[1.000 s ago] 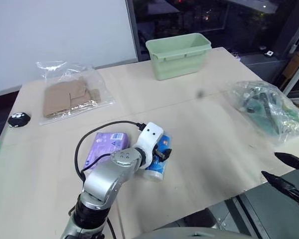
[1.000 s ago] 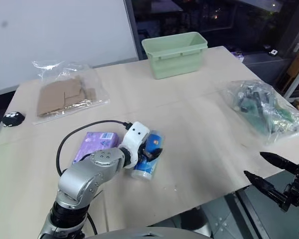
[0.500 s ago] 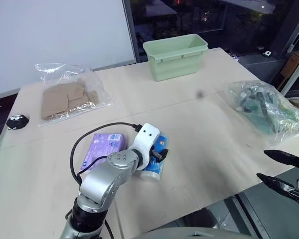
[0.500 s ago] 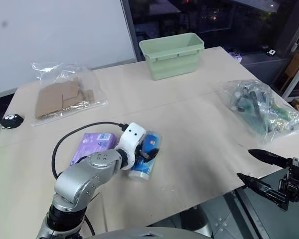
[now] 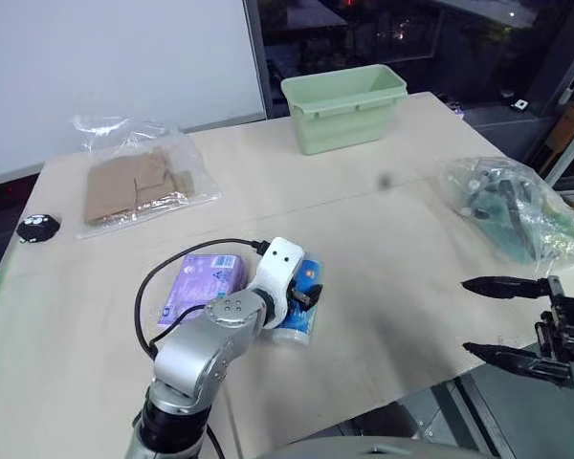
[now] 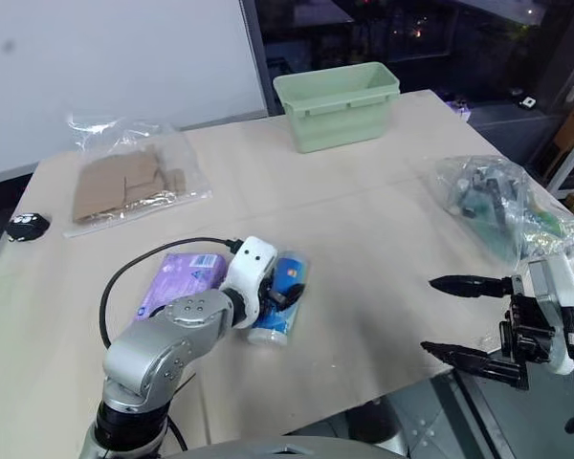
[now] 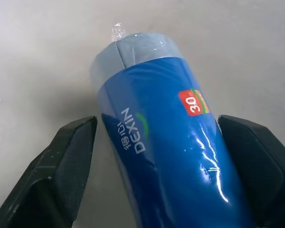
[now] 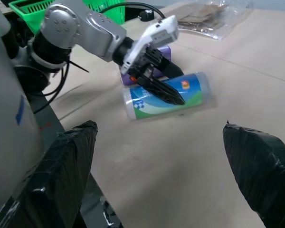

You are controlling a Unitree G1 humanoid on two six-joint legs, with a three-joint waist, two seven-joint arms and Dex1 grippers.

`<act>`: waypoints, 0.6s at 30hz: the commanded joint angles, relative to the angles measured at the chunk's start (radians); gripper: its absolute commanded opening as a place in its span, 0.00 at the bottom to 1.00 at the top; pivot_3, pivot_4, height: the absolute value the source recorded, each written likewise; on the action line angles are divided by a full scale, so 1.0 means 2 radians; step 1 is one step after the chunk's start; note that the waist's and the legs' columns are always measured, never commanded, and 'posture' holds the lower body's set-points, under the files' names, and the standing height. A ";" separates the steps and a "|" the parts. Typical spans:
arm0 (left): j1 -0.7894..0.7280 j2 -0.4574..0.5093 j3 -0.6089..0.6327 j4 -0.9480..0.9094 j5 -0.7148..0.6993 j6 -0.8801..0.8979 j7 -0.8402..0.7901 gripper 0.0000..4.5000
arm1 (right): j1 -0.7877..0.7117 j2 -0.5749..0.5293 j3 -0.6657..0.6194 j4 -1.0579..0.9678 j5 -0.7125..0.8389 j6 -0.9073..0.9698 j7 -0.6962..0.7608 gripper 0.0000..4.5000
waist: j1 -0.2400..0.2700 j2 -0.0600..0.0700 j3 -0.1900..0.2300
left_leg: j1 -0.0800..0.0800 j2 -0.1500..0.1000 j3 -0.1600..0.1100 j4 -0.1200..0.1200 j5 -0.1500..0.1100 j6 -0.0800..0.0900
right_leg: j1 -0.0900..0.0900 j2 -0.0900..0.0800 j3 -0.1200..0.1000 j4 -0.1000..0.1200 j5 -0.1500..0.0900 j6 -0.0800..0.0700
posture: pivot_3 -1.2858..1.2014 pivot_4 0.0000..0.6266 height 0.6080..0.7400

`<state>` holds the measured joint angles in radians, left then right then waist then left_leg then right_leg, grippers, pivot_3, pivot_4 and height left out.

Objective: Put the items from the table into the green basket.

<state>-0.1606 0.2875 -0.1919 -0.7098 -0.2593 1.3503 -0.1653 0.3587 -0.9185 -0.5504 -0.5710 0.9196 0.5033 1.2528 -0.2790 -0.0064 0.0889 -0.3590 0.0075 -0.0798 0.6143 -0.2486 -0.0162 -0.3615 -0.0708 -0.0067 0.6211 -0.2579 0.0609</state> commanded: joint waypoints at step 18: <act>-0.005 -0.054 0.128 0.083 -0.041 -0.152 -0.013 0.49 | -0.050 0.009 0.019 0.005 0.009 0.005 -0.021 1.00 | 0.025 -0.002 0.004 | 0.003 -0.002 -0.002 0.003 -0.001 -0.002 | 0.000 0.002 0.005 0.002 0.000 0.000 | 0.40 0.12 1.00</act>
<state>-0.1423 0.1791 -0.0276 -0.5583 -0.3403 1.1228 -0.1970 0.2782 -0.9015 -0.5066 -0.5495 0.9113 0.5072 1.2190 -0.2282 -0.0103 0.0972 -0.3532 0.0025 -0.0840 0.6219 -0.2512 -0.0212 -0.3624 -0.0676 0.0028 0.6259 -0.2570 0.0603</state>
